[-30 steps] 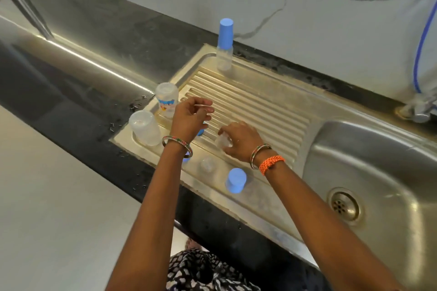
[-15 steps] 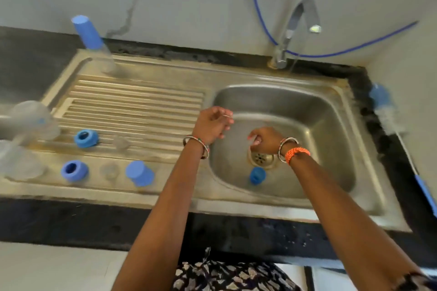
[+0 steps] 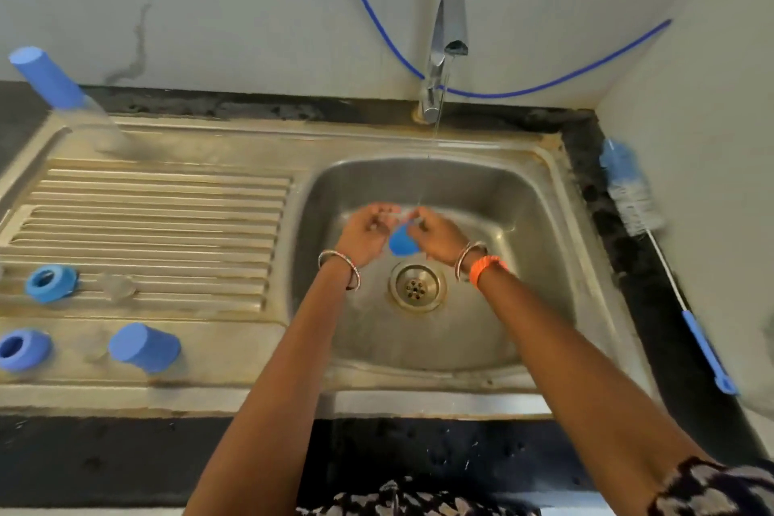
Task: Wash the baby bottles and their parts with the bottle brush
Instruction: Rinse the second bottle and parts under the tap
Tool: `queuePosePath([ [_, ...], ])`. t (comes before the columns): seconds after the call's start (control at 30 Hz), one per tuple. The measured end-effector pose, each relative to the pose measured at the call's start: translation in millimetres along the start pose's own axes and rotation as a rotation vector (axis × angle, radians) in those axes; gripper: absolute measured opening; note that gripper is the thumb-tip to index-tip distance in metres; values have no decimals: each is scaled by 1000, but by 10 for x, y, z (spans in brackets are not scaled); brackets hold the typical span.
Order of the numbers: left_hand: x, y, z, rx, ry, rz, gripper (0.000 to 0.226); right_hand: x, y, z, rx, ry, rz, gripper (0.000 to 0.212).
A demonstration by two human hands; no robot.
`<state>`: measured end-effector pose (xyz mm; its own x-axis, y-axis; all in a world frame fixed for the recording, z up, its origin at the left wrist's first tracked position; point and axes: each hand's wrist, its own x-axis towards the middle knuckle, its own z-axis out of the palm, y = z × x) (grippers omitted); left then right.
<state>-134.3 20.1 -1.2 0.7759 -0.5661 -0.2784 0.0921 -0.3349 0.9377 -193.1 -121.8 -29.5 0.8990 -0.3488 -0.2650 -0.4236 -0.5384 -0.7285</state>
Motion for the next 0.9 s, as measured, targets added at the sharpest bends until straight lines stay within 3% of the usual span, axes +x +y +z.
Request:
queuePosePath([
  [0.13, 417, 511, 134, -74, 65, 226, 25, 284, -492, -666, 332, 199, -40, 8],
  [0.3, 750, 909, 312, -373, -19, -80, 23, 547, -676, -885, 452, 321, -108, 36],
  [0.4, 877, 950, 448, -369, 82, -88, 28, 610, -666, -860, 455, 315, -75, 49],
  [0.47, 951, 925, 453, -442, 109, -210, 35, 611, -637, -837, 472, 248, -67, 57],
  [0.57, 963, 887, 322, -649, -98, -394, 37, 549, -606, -822, 471, 114, -108, 36],
  [0.63, 935, 875, 307, -671, -122, -394, 38, 520, -605, -817, 435, 138, -146, 28],
  [0.7, 954, 905, 374, -559, 87, -270, 39, 512, -630, -807, 488, 238, -133, 18],
  [0.8, 1013, 872, 474, -374, 426, 13, 38, 498, -681, -776, 620, 271, -36, 20],
  [0.9, 977, 837, 476, -299, 479, 103, 38, 467, -744, -790, 699, 271, 45, 31],
])
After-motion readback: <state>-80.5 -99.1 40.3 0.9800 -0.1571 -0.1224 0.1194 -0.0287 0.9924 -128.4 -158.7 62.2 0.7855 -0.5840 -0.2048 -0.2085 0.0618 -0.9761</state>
